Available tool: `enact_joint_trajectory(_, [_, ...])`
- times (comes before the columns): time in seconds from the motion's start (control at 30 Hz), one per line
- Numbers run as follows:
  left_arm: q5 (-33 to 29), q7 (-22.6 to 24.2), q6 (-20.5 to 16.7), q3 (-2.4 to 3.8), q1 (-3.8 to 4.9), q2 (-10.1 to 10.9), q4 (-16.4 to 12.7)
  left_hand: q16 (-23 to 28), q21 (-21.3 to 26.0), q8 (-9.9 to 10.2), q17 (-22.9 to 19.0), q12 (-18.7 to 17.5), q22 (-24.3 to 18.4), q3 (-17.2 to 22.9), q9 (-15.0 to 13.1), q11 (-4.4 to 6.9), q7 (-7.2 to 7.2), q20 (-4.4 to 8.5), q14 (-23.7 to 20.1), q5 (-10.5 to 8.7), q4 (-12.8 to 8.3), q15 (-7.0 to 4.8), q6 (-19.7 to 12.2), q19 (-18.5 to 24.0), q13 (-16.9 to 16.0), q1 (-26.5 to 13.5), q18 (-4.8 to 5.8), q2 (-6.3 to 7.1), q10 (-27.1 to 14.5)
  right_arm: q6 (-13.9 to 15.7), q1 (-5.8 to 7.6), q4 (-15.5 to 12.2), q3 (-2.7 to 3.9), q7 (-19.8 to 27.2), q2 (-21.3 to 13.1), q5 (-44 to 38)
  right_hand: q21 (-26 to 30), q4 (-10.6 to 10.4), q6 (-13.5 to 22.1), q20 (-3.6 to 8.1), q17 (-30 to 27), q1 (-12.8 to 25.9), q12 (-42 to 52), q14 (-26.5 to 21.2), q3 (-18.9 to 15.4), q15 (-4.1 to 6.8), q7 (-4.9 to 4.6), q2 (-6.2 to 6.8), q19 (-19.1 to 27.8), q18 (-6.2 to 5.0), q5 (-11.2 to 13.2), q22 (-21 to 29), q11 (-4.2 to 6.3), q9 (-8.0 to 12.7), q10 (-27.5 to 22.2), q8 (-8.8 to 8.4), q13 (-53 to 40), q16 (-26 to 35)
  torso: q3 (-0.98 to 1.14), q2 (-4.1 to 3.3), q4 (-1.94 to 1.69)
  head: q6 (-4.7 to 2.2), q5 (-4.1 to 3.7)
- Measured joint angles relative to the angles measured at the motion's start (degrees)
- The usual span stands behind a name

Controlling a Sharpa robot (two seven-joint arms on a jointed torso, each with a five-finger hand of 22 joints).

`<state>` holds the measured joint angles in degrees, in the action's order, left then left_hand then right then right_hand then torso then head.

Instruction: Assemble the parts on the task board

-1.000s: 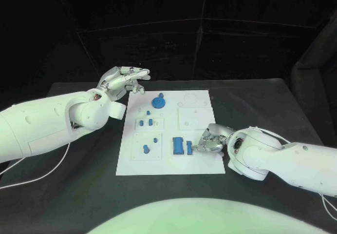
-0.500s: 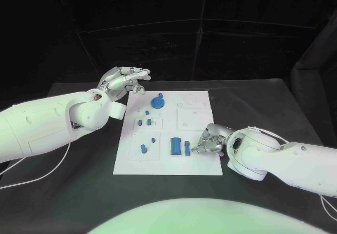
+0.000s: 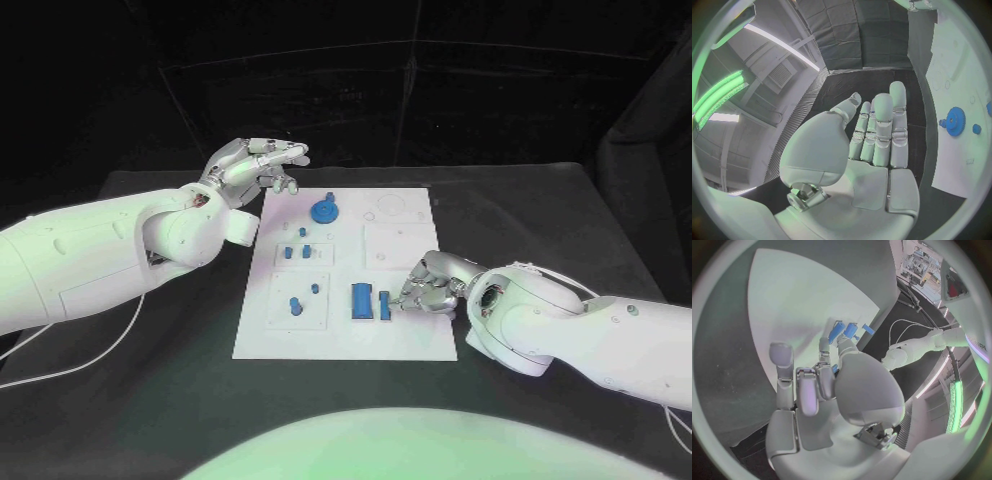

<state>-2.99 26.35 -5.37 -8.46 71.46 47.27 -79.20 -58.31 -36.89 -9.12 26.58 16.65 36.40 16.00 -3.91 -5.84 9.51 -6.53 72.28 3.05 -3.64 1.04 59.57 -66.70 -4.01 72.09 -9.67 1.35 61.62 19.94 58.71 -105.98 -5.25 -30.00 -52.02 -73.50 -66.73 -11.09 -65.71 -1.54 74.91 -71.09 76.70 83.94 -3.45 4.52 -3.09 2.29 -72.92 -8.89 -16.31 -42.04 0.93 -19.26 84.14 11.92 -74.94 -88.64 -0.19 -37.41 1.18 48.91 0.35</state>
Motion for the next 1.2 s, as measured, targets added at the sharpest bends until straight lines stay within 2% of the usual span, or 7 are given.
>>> enact_joint_trajectory(0.27, [0.00, -0.01, 0.03, -0.01, -0.01, -0.06, 0.03, 0.00, 0.00, 0.00, 0.00, 0.00, 0.00, 0.00, 0.00, 0.00, 0.00, 0.00, 0.00, 0.00, 0.00, 0.00, 0.00, 0.00, 0.00, 0.00, 0.00, 0.00, 0.00, -1.43, 0.00, 0.48, 0.00, 0.90, 1.61, -0.12, 0.00, 0.08, 0.00, 0.00, 0.00, 0.16, 0.00, 0.00, -1.45, 0.00, 0.00, 0.17, 0.00, 0.00, 2.47, 0.00, 0.00, -0.27, 0.00, 0.00, 0.01, 0.00, -0.07, -0.04, -0.05, 0.18, 0.01])
enact_joint_trajectory(0.5, [0.00, -0.02, 0.05, -0.01, -0.01, -0.03, 0.02, 0.00, 0.00, 0.00, 0.01, 0.00, 0.01, 0.00, 0.00, 0.00, 0.00, 0.00, 0.00, 0.00, 0.00, 0.00, 0.00, 0.00, 0.00, 0.00, 0.00, 0.00, 0.00, -3.24, 0.00, 1.08, 0.00, -0.23, 2.06, -0.86, 0.00, 0.03, -0.34, 0.00, -0.01, 0.16, 0.00, 0.00, -1.83, 0.00, -0.06, 0.17, 0.00, 0.00, 2.85, -0.07, 0.00, -0.60, 0.00, 0.00, 0.01, 0.00, -0.07, -0.04, -0.07, 0.35, 0.16])
enact_joint_trajectory(0.63, [0.00, -0.02, 0.05, -0.01, -0.01, 0.00, -0.01, 0.00, 0.00, 0.00, 0.01, 0.00, 0.01, 0.00, 0.00, 0.00, 0.00, 0.00, 0.00, 0.00, 0.00, 0.00, 0.00, 0.00, 0.00, 0.00, 0.00, 0.00, 0.00, -3.96, 0.00, 1.42, 0.00, -1.22, 2.31, -1.39, 0.00, 0.27, -0.82, 0.00, 0.00, 0.14, -0.06, 0.00, -2.07, 0.00, 0.41, 0.15, 0.00, 0.00, 2.85, -0.26, 0.01, -0.87, -0.01, 0.35, 0.01, 0.00, -0.07, -0.02, -0.07, 0.36, 0.19])
enact_joint_trajectory(0.8, [0.00, -0.02, 0.06, -0.01, -0.01, 0.01, -0.03, 0.00, 0.00, 0.00, 0.01, 0.00, 0.01, 0.00, 0.00, 0.00, 0.00, 0.00, 0.00, 0.00, 0.00, 0.00, 0.00, 0.00, 0.00, 0.00, 0.00, 0.00, 0.00, -4.84, 0.00, 2.27, -0.01, -2.52, 2.59, -1.96, 0.00, 0.42, -1.21, 0.00, -0.01, -0.53, -0.88, 0.14, -2.23, 0.14, 0.44, -0.52, 0.00, 0.00, 3.12, -0.63, 0.22, -1.17, -0.20, 0.69, -0.03, 0.00, -0.05, -0.02, -0.07, 0.41, 0.17])
enact_joint_trajectory(1.03, [0.00, -0.03, 0.06, -0.01, -0.01, 0.02, -0.03, 0.00, 0.00, 0.00, 0.01, 0.00, 0.01, 0.00, 0.00, 0.00, 0.00, 0.00, 0.00, 0.00, 0.00, 0.00, 0.00, 0.00, 0.00, 0.00, 0.00, 0.00, 0.00, -5.10, 0.02, 2.81, 0.01, -3.47, 2.86, -2.42, 0.00, 0.42, -1.41, 0.00, -0.01, -0.72, -1.15, 0.01, -2.23, 0.42, 0.64, -1.08, 0.00, 0.00, 3.17, -0.75, 0.42, -1.35, 0.00, 0.72, -0.02, 0.00, -0.01, -0.01, -0.07, 0.36, 0.13])
enact_joint_trajectory(1.17, [0.00, -0.04, 0.06, -0.02, -0.01, 0.04, -0.03, 0.00, 0.00, 0.00, 0.01, 0.00, 0.02, 0.00, 0.00, 0.00, 0.00, 0.00, 0.00, 0.00, 0.00, 0.00, 0.00, 0.00, 0.00, 0.00, 0.00, 0.00, 0.00, -4.86, 0.02, 2.49, 0.01, -3.03, 2.50, -2.26, 0.00, -0.24, -1.41, 0.00, -0.01, -0.05, -1.14, 0.00, -3.50, 0.42, 0.64, -1.56, 0.00, 0.00, 3.54, -0.74, 0.42, -1.54, 0.00, 1.01, -0.06, 0.00, 0.00, 0.01, -0.02, 0.35, 0.17])
enact_joint_trajectory(1.2, [0.00, -0.04, 0.06, -0.02, -0.01, 0.04, -0.03, 0.00, 0.00, 0.00, 0.01, 0.00, 0.01, 0.00, 0.00, 0.00, 0.00, 0.00, 0.00, 0.00, 0.00, 0.00, 0.00, 0.00, 0.00, 0.00, 0.00, 0.00, 0.00, -4.78, 0.02, 2.31, 0.01, -2.53, 2.20, -2.04, 0.00, -0.46, -1.41, 0.00, -0.01, 0.32, -1.14, 0.00, -3.91, 0.42, 0.64, -1.24, 0.00, 0.00, 3.73, -0.70, 0.42, -1.59, 0.00, 1.01, -0.06, 0.00, 0.00, 0.03, 0.01, 0.33, 0.18])
